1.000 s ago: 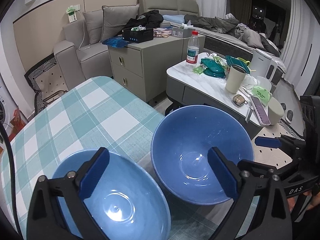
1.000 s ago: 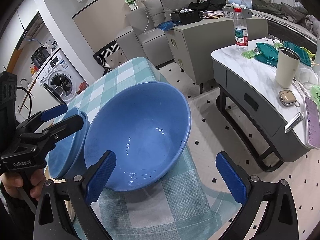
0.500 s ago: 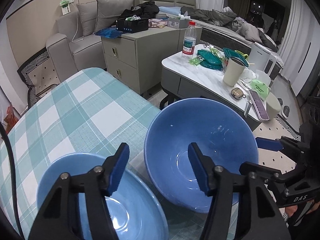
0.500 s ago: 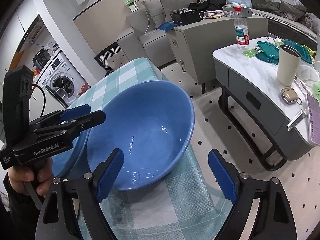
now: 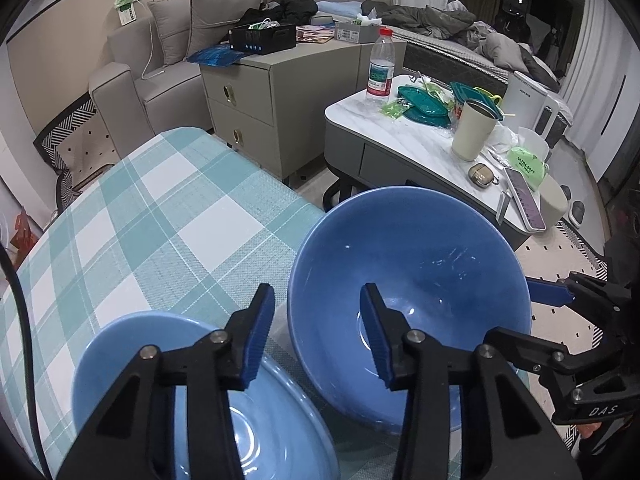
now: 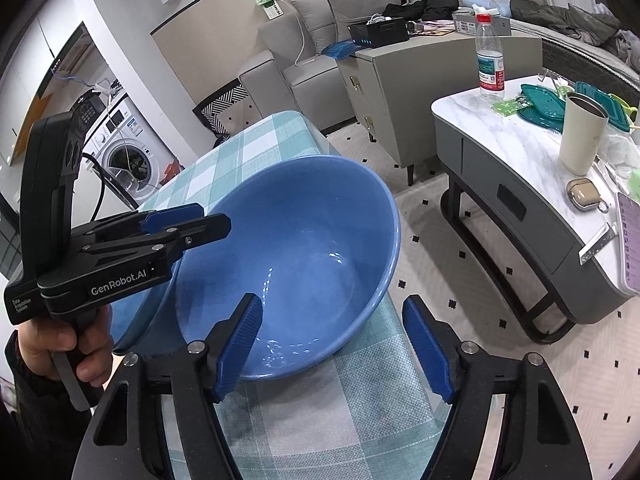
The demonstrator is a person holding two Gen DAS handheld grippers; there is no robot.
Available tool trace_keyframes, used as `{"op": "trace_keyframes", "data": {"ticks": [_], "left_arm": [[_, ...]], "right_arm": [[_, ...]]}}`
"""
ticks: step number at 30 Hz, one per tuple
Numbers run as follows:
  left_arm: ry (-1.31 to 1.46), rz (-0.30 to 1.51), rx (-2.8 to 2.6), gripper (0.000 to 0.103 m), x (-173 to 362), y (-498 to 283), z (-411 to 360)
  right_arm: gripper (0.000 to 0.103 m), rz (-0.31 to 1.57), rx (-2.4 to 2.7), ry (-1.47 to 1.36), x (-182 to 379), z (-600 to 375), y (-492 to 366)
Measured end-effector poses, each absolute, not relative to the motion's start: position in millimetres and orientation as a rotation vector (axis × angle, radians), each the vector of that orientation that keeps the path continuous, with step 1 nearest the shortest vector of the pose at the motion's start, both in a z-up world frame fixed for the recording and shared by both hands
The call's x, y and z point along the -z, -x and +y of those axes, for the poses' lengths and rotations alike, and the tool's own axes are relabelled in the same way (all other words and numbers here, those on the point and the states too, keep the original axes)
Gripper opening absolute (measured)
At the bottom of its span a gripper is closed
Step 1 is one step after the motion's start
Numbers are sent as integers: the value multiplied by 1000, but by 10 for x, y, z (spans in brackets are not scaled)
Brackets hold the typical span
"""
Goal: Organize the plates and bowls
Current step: 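Close both tools on the rim of the single blue bowl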
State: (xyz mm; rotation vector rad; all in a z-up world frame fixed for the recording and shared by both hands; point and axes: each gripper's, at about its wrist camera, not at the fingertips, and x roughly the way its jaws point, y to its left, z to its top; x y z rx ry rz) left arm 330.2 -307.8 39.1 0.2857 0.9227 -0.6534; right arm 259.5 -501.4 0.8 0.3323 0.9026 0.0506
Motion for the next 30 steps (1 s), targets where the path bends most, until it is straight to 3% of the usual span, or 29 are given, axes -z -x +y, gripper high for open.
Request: {"op": "trace_keyframes", "data": {"ticks": [13, 26, 30], "left_arm": [[-318, 954, 636, 29, -333, -3343, -3128], [-306, 945, 622, 23, -380, -3333, -3076], [-302, 940, 619, 23, -411, -3328, -3062]], "right_arm": [[64, 894, -73, -313, -28, -4940, -2594], [38, 894, -17, -318, -8, -5011, -2594], [36, 889, -19, -327, -14, -5032, -2590]]}}
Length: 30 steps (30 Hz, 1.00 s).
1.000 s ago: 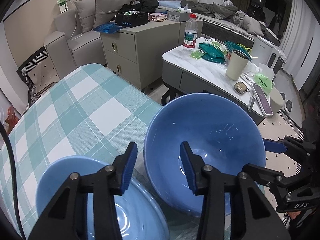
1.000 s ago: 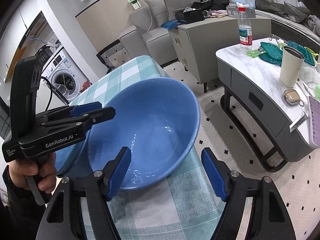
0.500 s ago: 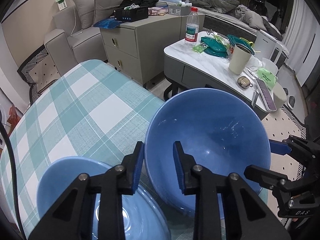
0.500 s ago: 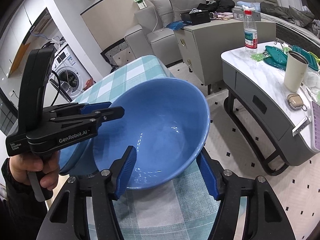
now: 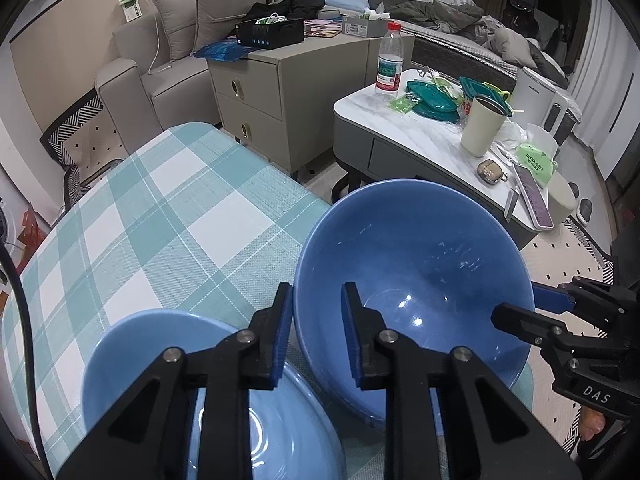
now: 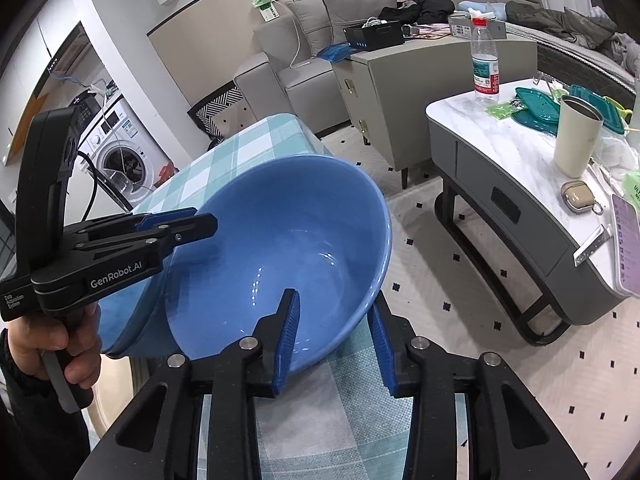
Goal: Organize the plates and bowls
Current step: 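Close both tools on the rim of the single blue bowl, then lift the held blue bowl and carry it over the nested bowls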
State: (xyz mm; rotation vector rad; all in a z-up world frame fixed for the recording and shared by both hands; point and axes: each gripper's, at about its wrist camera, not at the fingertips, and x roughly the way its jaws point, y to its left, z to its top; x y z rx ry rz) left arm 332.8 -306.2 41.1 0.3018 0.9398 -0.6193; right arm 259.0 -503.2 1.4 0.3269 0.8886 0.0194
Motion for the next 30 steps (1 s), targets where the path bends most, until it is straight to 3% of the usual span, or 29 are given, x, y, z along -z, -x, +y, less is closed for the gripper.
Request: {"op": "trace_keyframes", "data": {"ticks": [30], "left_arm": [[-258, 827, 624, 23, -881, -3135, -2866]], "right_arm": [[36, 793, -19, -283, -419, -4955, -2498]]}}
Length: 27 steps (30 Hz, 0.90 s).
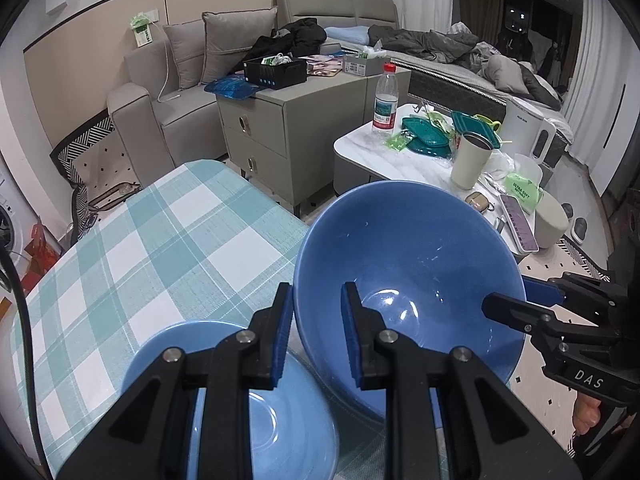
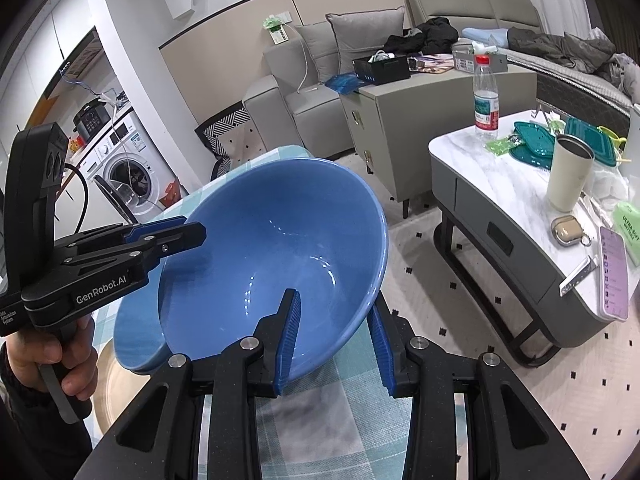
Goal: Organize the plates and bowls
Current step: 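Lift the held blue bowl and carry it over the nested bowls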
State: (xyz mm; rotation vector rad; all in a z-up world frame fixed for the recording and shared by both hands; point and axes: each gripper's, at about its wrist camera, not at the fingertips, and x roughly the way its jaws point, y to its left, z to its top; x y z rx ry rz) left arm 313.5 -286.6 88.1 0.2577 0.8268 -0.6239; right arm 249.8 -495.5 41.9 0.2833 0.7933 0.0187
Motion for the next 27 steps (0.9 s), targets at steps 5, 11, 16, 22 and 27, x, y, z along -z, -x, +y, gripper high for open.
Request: {"op": "trace_keyframes", "data": {"ticks": [5, 11, 16, 22, 27], "left_arm": [[-246, 808, 611, 22, -961, -3109, -2796], [-231, 791, 583, 23, -1040, -3070, -2675], [-224, 768, 560, 23, -1114, -3028, -2562], [-210, 760, 545, 23, -1145, -3014, -2458], [-201, 748, 544, 23, -1193, -3001, -2426]], "right_arm": [[36, 782, -31, -271, -486, -4898, -2512], [36, 764, -58, -253, -579, -4807, -2541], [36, 747, -76, -233, -662, -4707, -2560], [36, 734, -83, -224, -759, -4616, -2587], [36, 726, -79, -211, -818, -4578, -2571]]}}
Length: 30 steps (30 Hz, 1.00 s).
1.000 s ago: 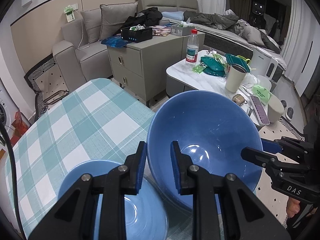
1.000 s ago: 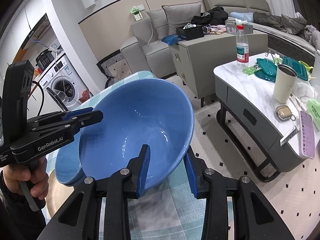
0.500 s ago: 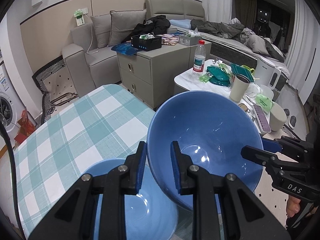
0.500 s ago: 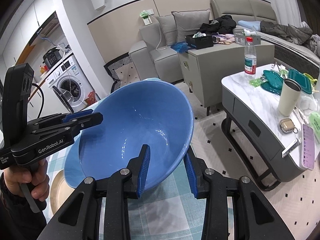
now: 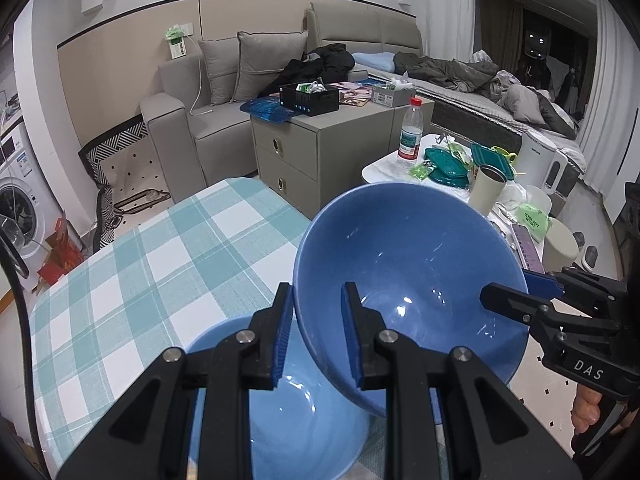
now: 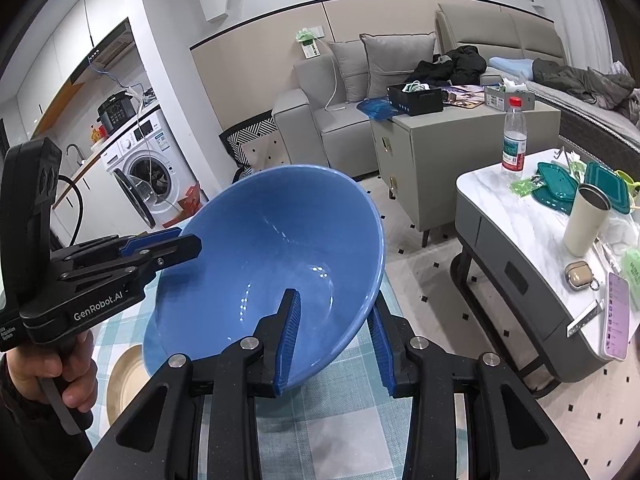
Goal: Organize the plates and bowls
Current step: 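Lift the held blue bowl and carry it over the nested bowls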
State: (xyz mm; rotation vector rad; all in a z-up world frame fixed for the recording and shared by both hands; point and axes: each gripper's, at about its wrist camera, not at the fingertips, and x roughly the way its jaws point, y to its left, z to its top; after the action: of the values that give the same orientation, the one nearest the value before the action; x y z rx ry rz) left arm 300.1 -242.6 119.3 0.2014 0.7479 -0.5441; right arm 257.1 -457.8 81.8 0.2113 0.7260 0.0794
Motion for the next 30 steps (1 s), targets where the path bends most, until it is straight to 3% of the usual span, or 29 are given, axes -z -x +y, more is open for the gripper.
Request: {"op": "trace_keyframes", "data": {"ticks": [30], "left_arm": [[-137, 676, 432, 23, -1471, -2796, -1768]], "right_arm": [[36, 691, -197, -113, -1120, -4009, -2671]]}}
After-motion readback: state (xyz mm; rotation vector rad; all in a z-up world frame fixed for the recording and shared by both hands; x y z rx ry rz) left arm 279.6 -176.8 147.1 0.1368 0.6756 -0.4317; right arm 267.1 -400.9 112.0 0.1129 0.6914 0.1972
